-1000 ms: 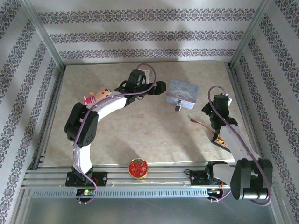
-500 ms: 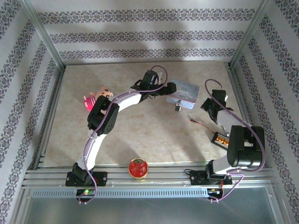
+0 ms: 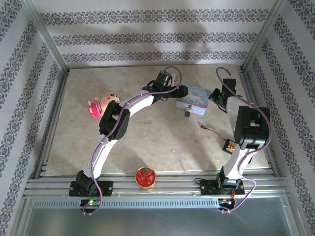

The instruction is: Unlock a padlock with a key

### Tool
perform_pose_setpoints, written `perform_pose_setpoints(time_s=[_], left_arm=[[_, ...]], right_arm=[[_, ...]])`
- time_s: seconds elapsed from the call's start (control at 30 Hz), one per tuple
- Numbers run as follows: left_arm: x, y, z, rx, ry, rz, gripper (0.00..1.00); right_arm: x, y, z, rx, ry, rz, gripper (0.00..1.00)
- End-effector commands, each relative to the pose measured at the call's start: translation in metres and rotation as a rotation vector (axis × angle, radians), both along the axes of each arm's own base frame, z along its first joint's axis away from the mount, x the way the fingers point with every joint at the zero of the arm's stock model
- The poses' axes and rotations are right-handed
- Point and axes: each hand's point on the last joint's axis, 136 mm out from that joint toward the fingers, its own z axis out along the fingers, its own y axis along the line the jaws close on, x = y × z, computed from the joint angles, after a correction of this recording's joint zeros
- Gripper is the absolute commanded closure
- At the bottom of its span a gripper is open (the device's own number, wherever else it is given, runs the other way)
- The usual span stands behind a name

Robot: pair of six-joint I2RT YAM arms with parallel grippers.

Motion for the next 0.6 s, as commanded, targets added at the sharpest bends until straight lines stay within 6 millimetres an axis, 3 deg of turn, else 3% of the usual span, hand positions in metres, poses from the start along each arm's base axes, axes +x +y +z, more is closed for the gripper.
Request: perform_pose_setpoints(time_s=[0.0, 0.13, 0.23, 0.33, 0.57], left_arm=[[-0.002, 0.007, -0.019, 0.089, 0.024, 0.011, 0.20], [-0.004, 0.017, -0.031, 0.144, 0.042, 0.033, 0.20], [-0.010, 0.018, -0.029, 0.134, 0.048, 0.025, 0.33], [-0.017, 0.026, -0.023, 0.127, 0.036, 0.048, 0.35], [-0.047, 0.071, -0.017, 0.163, 0.026, 0.175, 0.38]], right_arm=[[0.009, 0.018, -0.003, 0.102, 0.001, 0.041, 1.00], [0.016, 0.035, -0.004, 0.108, 0.000, 0.087, 1.00], [0.021, 0.053, -0.003, 0.112, -0.004, 0.130, 1.00], [0.023, 0.076, -0.002, 0.113, -0.007, 0.181, 1.00], [0.017, 0.150, 0.003, 0.128, -0.015, 0.327, 1.00]])
